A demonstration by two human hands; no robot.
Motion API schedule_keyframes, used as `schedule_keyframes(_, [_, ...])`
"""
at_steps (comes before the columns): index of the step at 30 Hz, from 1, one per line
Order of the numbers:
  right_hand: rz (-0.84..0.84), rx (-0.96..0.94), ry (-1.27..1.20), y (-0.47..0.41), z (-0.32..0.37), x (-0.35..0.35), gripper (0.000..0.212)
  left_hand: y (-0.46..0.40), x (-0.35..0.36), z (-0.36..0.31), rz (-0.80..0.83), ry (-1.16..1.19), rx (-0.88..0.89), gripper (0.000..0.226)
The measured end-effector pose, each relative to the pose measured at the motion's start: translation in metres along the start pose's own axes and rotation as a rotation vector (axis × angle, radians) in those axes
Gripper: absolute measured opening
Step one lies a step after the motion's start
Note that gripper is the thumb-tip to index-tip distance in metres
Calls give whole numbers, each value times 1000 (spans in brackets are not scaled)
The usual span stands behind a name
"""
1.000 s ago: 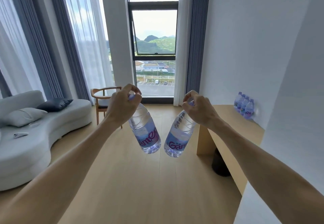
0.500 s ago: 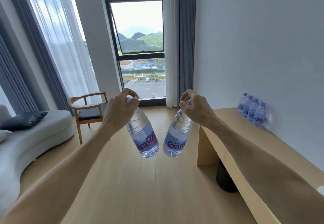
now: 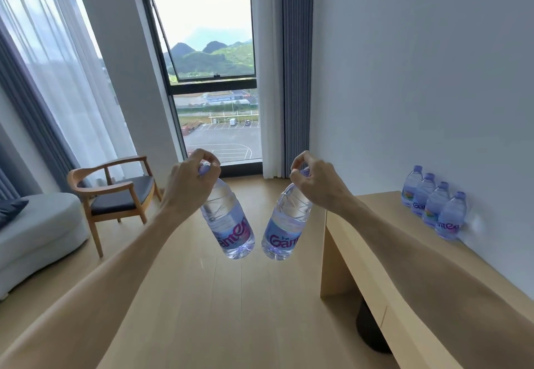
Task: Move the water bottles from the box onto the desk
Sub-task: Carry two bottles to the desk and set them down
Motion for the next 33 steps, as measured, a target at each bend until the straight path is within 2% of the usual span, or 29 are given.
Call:
schedule_keyframes(6, [-31, 114, 79, -73, -79, 11, 9, -79, 92, 45, 60, 112, 28, 7])
schedule_keyframes(15, [-146, 347, 131, -160, -188, -16, 7, -219, 244, 68, 283, 306, 178, 8])
schedule_keyframes(23, [-277, 565, 150, -172, -279, -48, 3, -277, 366, 64, 435, 427, 195, 12])
schedule_keyframes(33, [-346, 752, 205, -147, -388, -95, 2, -289, 513, 23, 739, 479, 235, 12])
Point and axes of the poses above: each hand's wrist, its own y-axis away from the middle knuckle, its own x-axis out of the palm, z = x × y, the point moved 4 cm from there along -y, towards the middle knuckle, and after that the axes turned 11 degrees about y, right-handed, at the moved point
